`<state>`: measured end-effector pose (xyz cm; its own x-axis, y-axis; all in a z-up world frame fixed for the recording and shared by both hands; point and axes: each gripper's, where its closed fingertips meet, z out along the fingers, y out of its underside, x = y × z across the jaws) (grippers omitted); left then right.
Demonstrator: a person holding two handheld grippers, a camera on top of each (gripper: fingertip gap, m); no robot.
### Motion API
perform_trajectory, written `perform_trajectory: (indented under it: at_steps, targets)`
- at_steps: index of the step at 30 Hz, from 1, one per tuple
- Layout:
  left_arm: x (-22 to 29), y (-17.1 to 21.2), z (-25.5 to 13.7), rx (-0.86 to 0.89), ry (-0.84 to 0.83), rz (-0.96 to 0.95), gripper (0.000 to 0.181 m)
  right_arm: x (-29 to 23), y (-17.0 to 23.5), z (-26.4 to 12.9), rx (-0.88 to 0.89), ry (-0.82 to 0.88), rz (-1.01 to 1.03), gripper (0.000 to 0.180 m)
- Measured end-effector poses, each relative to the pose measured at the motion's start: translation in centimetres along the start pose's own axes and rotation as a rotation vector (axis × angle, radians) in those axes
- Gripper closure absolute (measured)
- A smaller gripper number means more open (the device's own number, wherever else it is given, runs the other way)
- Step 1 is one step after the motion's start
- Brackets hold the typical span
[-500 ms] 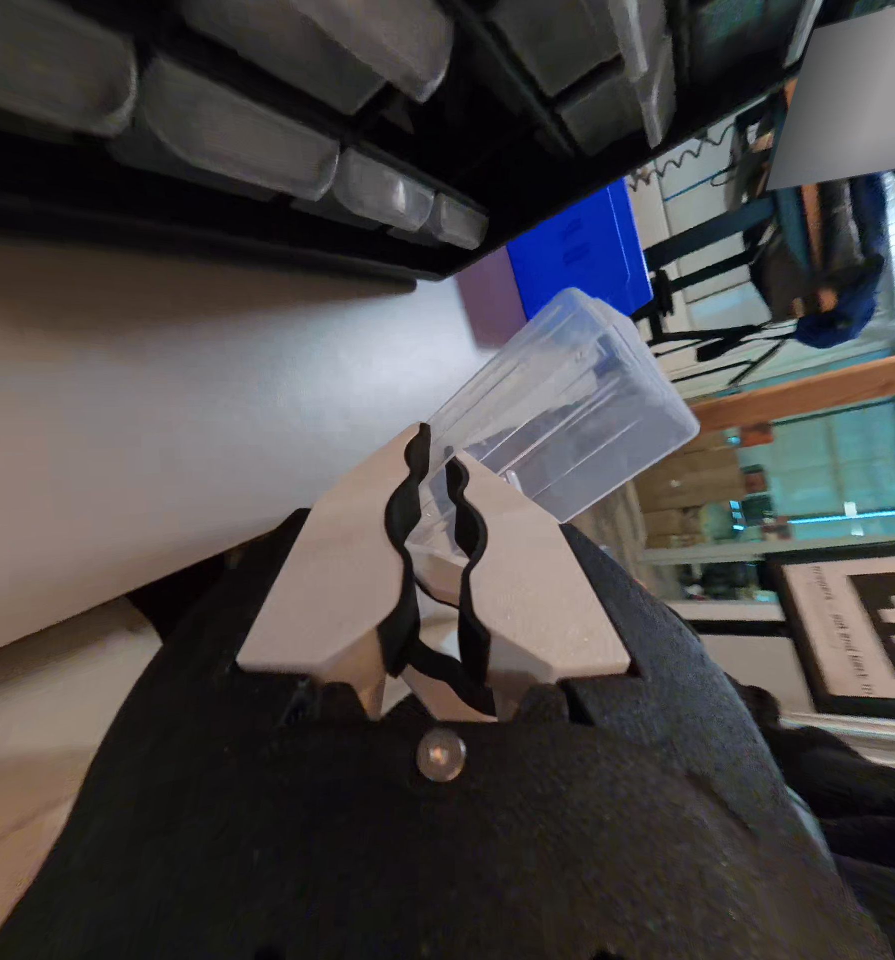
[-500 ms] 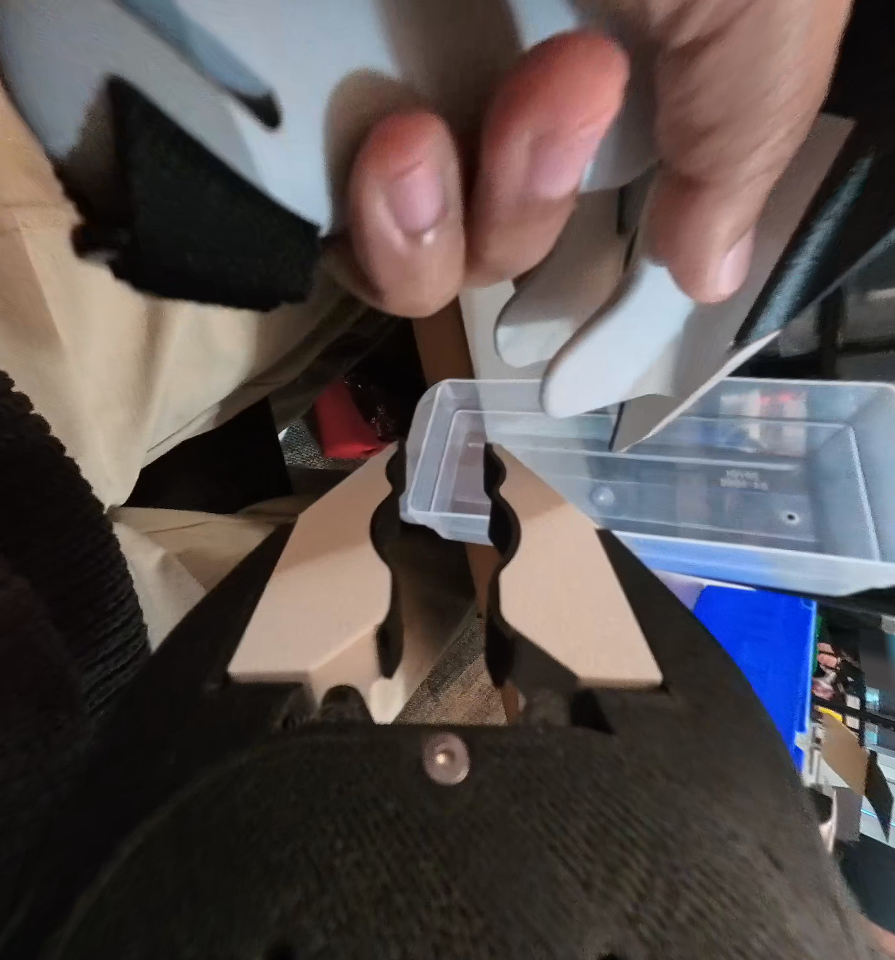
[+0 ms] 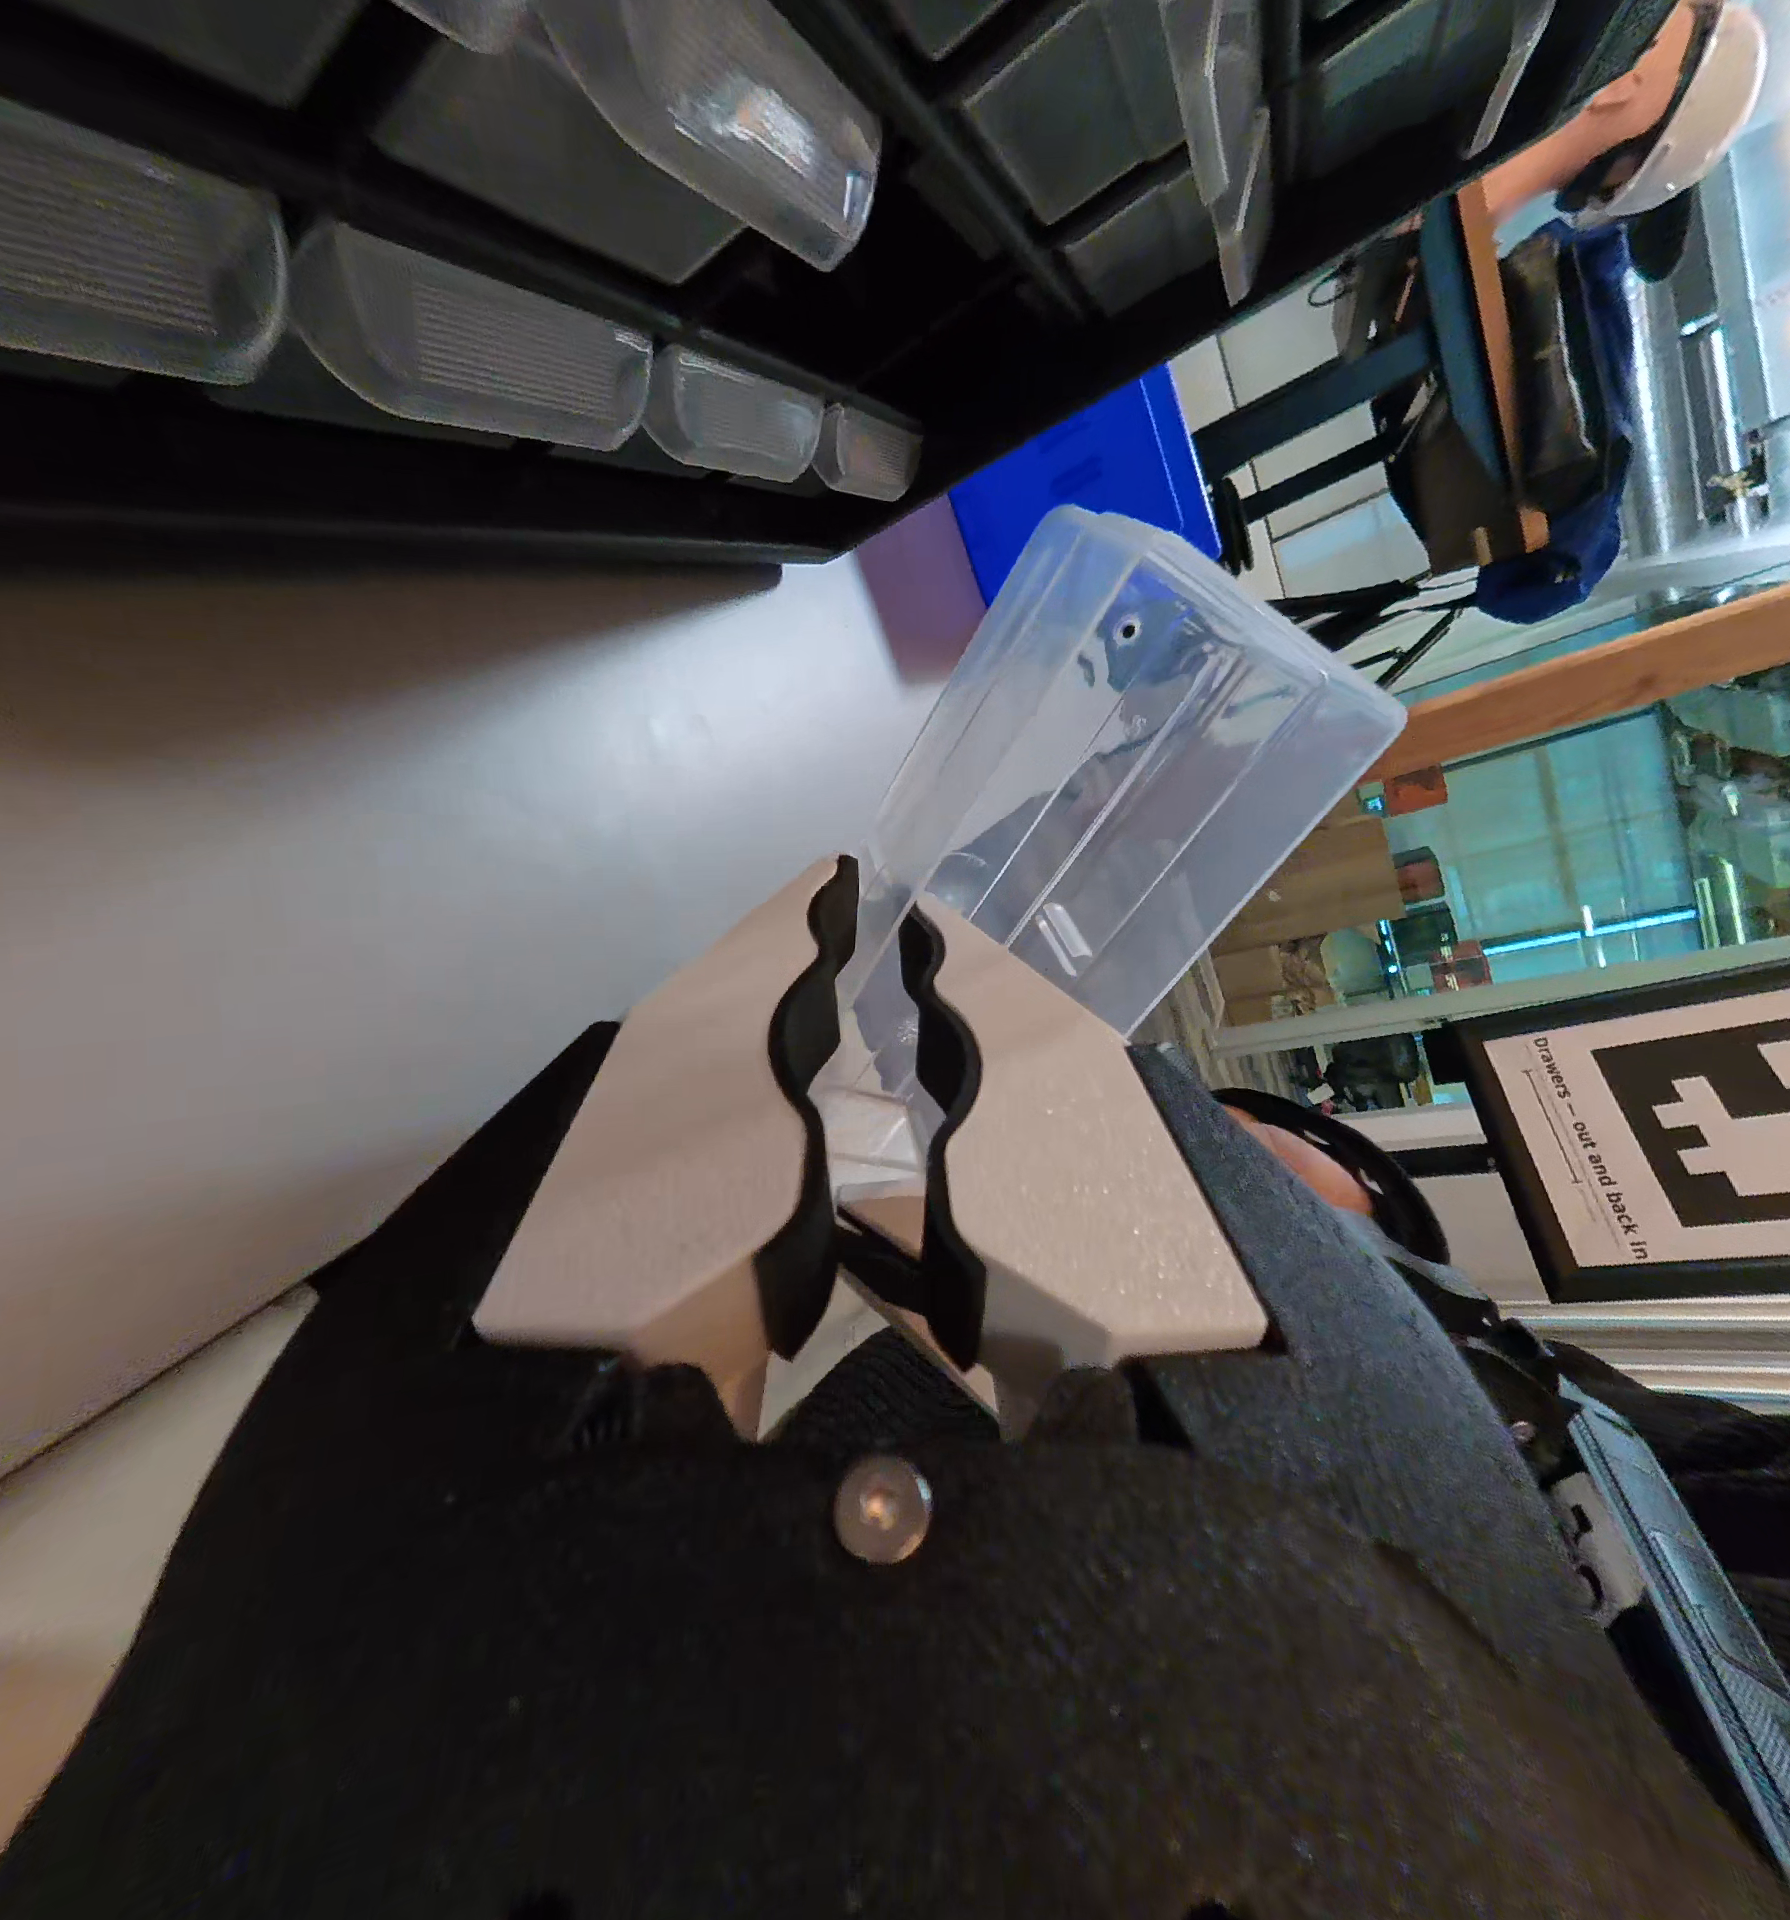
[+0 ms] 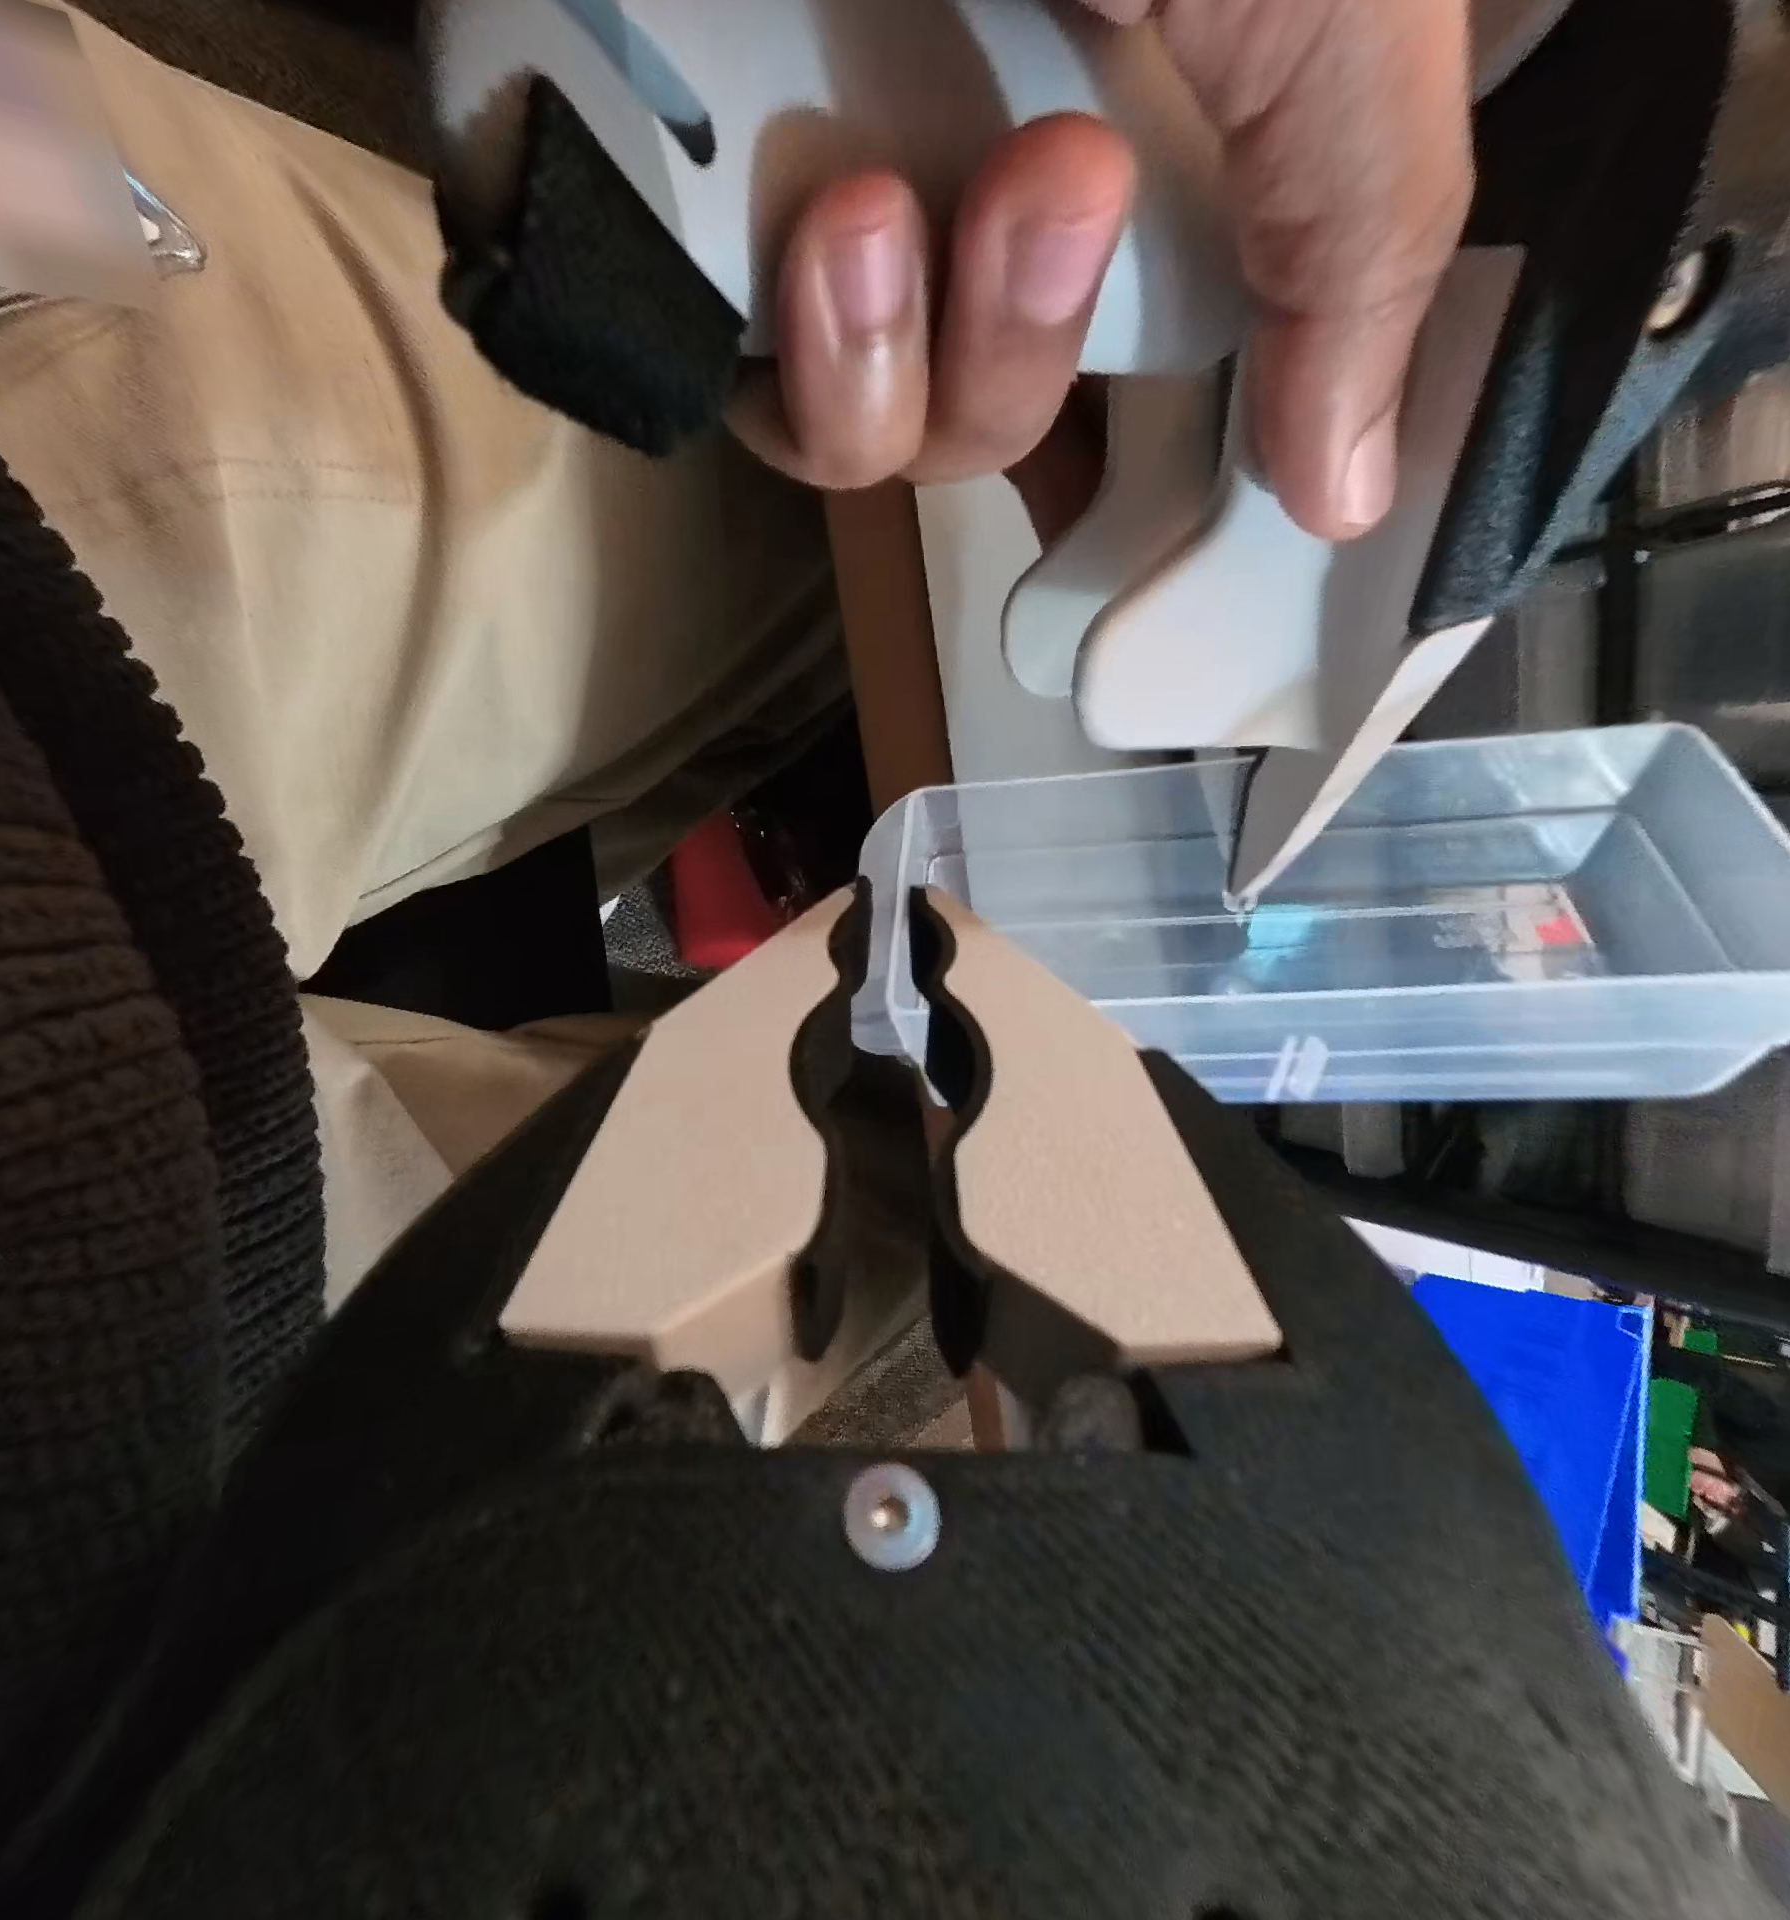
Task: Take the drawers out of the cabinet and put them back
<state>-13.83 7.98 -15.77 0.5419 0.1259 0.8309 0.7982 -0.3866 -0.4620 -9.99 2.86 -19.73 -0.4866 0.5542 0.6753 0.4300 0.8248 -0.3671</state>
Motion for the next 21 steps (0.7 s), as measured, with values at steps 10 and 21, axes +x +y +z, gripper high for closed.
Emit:
perform_trajectory:
  at_steps: [10,21]
  targets:
    - [-0.1,0.7,0.4,-0.039,0.063,0.015,0.174,-0.3,-0.6,-1.0,0.067,-0.060,0.033,0.174]
    - [-0.9,0.3,0.7,-0.013,0.001,0.125,0.180,0.4,-1.2,-1.5,0.069,0.061,-0.091,0.172]
